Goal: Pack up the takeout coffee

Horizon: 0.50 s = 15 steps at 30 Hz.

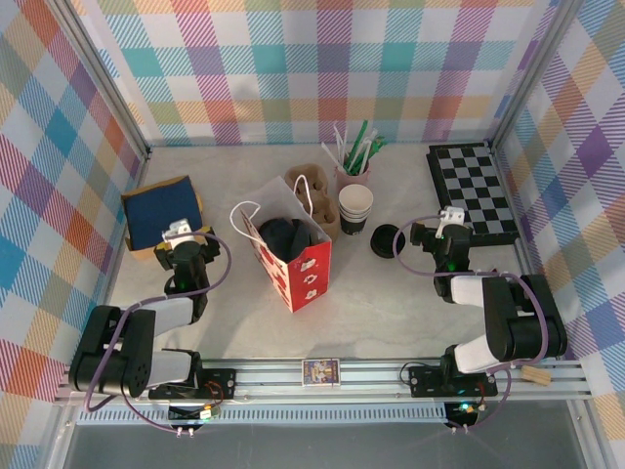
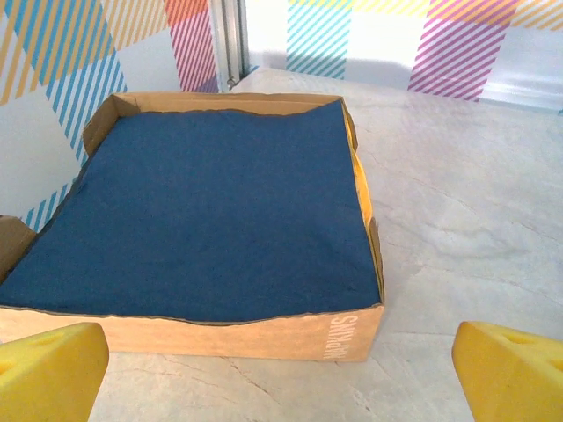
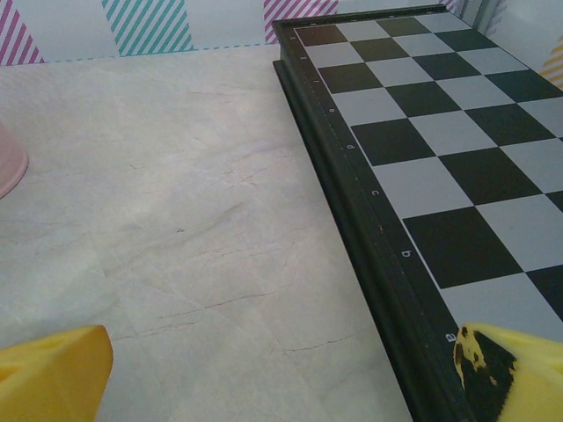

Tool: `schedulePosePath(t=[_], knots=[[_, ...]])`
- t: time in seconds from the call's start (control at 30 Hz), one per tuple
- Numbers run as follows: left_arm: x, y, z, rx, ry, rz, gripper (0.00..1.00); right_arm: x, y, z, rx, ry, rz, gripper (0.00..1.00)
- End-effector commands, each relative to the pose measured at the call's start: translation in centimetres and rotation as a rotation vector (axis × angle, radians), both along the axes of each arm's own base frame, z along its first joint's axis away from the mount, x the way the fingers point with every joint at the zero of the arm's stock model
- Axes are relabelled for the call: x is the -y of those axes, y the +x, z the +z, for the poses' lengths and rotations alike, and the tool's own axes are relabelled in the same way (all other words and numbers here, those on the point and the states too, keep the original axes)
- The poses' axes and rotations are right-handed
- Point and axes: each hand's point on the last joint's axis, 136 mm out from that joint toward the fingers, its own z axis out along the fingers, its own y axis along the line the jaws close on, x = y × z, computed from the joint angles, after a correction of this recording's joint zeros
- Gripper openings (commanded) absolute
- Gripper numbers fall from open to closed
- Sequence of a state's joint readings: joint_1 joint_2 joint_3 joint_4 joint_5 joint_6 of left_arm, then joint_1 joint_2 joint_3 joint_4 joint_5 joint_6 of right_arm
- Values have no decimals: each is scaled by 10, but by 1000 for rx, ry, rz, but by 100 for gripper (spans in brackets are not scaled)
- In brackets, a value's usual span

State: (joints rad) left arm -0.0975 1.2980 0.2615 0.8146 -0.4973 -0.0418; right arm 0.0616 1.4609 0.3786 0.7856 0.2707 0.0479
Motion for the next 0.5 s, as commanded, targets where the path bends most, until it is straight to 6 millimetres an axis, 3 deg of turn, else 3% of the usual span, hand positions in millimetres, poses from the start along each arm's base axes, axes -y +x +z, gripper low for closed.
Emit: schedulePosePath(t=[0.0,0.23,0.47], knots=[[9,11,9,66,-45,-30,100,0,2,12,57,19,3,99],[18,18,-7,59,-21,-77,100,0,0,13,69,17,4,99],[68,28,-21,50,88,-317,100,3,-16,20,154,20,-11,100]])
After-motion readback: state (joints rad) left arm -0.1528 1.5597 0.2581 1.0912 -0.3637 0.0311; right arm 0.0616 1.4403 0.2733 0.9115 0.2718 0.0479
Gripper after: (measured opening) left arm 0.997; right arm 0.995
